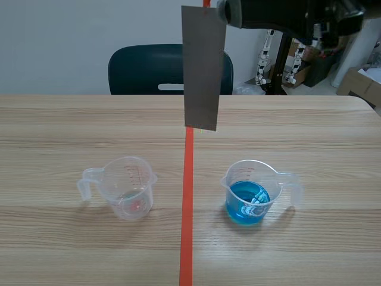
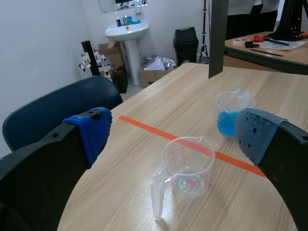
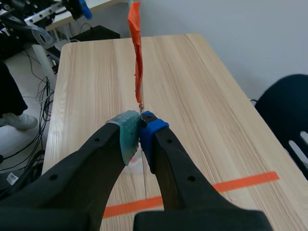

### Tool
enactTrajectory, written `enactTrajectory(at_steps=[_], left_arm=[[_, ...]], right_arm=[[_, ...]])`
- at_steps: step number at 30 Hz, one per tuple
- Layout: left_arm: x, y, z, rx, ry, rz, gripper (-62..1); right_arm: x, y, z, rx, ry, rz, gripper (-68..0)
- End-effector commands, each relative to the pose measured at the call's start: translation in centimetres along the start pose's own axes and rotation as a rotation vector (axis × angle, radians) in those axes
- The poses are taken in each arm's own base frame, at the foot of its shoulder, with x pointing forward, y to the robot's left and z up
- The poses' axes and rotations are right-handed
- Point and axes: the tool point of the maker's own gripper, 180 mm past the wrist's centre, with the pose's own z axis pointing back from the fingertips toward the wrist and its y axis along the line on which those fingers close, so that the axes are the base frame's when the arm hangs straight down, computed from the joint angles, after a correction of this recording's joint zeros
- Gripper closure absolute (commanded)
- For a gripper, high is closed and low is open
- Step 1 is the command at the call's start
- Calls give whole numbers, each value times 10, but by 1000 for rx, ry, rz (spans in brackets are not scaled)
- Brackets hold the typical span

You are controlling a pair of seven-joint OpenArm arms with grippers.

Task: Do the redox reaction experiment. move the plate over the blue solution

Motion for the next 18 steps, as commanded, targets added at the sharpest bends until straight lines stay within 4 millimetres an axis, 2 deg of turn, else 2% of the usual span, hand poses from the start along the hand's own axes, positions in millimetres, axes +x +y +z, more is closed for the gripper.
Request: enactTrajectory(at_steps=[1,3,8,13,15,18], left_arm=[[11,0,-9,-5,-57,-5,-531],[12,1,-16,-21,-53,9,-476],[13,1,-35,-56,-22,-14,-252],[16,-4,-56,-98,0,-42,-74],[12,-7,-64,-115,42,-54,-32],[9,-13,-74,-136,80,-65,-25]], right_arm=[[11,-5,11,-22,-21,12,-6],[9,-10,22,-49,-1,3,-6],[4,-16,46,-111,6,-19,-6],[-15,-10,60,-130,60,2,-6],[-20,-7,65,-131,63,12,-6],[-22,-2,71,-127,42,32,-6]])
